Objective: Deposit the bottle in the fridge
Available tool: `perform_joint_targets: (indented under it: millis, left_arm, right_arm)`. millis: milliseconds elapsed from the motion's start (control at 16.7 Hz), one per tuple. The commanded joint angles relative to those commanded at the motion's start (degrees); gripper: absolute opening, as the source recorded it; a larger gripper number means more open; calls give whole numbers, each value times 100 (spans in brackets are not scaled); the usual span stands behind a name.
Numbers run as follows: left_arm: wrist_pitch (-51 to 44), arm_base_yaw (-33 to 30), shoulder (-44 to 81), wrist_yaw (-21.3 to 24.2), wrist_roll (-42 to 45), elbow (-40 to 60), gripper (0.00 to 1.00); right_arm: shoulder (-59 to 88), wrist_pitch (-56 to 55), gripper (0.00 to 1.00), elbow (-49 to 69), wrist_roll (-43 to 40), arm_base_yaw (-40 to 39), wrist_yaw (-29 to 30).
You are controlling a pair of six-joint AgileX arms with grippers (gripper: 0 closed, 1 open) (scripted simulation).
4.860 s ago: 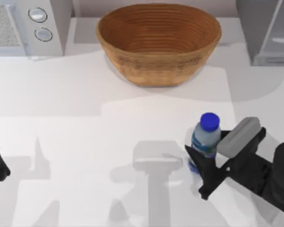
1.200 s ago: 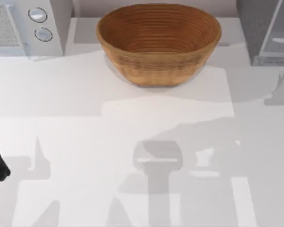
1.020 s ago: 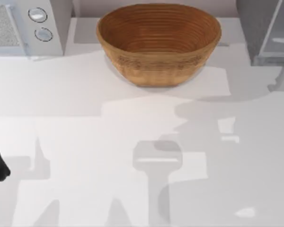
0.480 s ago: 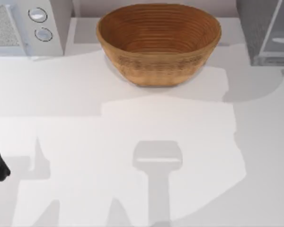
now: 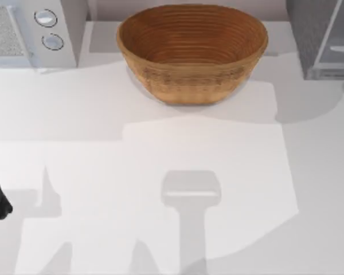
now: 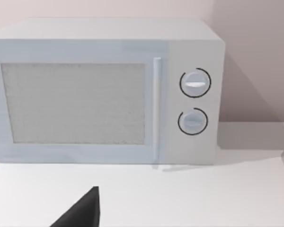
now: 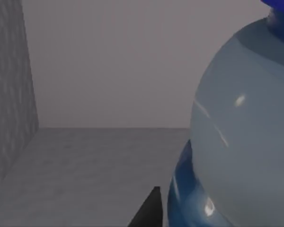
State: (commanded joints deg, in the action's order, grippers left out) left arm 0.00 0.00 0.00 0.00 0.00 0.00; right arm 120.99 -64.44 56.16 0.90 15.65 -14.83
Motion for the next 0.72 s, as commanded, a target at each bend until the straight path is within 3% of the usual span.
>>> perform_joint_targets:
  millis: [720]
  left_arm:
    - [0, 0, 0, 0, 0, 0, 100]
  right_arm:
    - [1447, 1309, 1, 2772, -16, -266, 280]
